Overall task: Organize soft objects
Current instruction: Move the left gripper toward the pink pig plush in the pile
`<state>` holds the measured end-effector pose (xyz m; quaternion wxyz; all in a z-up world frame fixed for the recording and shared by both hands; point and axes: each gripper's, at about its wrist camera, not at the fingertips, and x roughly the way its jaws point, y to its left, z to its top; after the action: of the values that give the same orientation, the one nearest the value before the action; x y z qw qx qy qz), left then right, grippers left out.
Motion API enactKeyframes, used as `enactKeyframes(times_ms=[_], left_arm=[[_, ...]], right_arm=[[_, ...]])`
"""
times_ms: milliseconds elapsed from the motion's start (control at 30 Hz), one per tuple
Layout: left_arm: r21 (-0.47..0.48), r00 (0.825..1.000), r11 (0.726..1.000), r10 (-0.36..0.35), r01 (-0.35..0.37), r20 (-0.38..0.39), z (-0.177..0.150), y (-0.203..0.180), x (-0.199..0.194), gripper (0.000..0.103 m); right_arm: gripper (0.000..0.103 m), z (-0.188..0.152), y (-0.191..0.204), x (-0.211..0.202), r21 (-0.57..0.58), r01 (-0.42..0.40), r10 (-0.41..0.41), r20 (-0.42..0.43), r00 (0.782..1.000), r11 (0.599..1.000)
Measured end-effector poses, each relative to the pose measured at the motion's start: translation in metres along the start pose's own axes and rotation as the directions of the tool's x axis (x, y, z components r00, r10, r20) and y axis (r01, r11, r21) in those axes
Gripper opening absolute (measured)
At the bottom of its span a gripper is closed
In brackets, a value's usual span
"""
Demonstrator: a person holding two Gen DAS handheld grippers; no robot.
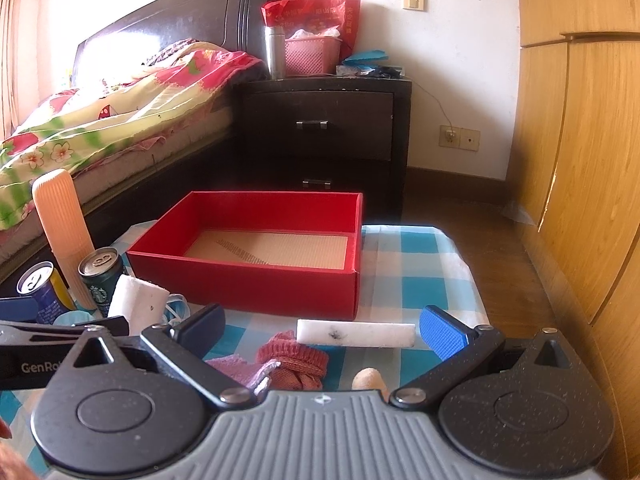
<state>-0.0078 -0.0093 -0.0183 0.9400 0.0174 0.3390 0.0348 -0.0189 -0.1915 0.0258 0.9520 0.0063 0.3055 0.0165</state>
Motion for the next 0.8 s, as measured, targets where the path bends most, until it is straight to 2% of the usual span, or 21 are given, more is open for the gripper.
enactKeyframes(times_ms=[800], left_arm=[[0.004,1.000,1.000,-0.003,0.003,-0.005,-0.0014,-0.0005,0.0016,0.098]], right_arm=[[0.085,-0.0023,-0.0004,0.0008,0.005,-0.002,0.002,-0.006,1.000,1.000]])
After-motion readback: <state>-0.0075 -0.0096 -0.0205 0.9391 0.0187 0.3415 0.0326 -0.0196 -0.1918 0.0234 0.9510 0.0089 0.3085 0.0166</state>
